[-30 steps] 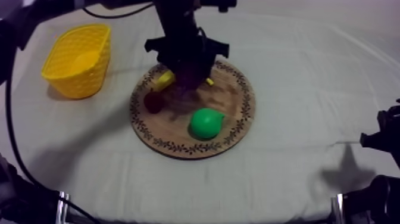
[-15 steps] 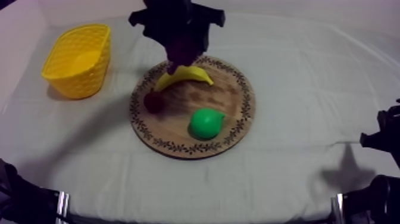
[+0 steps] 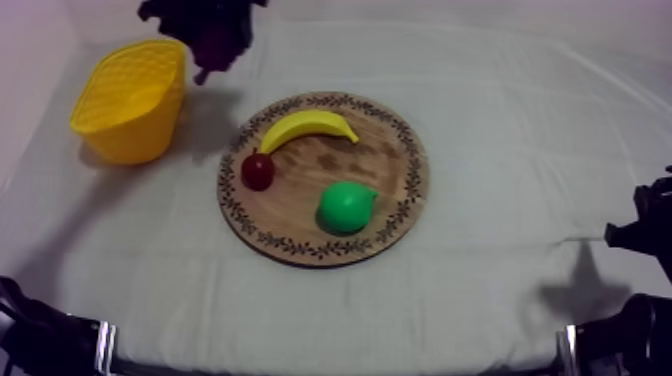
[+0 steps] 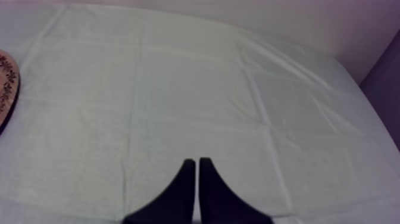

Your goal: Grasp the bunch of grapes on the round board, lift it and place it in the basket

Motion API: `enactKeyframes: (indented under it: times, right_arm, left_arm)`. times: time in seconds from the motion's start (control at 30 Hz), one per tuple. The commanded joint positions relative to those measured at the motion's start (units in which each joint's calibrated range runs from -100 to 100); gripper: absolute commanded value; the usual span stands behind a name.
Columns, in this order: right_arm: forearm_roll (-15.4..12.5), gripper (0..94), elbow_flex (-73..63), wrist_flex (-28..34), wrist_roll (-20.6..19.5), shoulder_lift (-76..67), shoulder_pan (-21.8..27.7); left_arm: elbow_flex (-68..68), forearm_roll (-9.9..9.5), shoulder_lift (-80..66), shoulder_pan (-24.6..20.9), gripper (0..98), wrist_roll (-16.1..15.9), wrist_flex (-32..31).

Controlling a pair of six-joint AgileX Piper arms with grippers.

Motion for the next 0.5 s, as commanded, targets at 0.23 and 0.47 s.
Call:
enactKeyframes:
  times: [0.23,0.47]
  right_arm:
    - [-0.01,0.3,-0.05,-0.03,-0.01,-0.02,0.0]
    - [-0.01,0.3,-0.05,-0.03,-0.01,-0.02,0.0]
  left_arm:
    - [-0.9,-1.43,0.14,-11.86,45.2,-2.89,1.11]
    - [-2.43,-2.21,0.3,-16.28,45.3,-4.27,2.02]
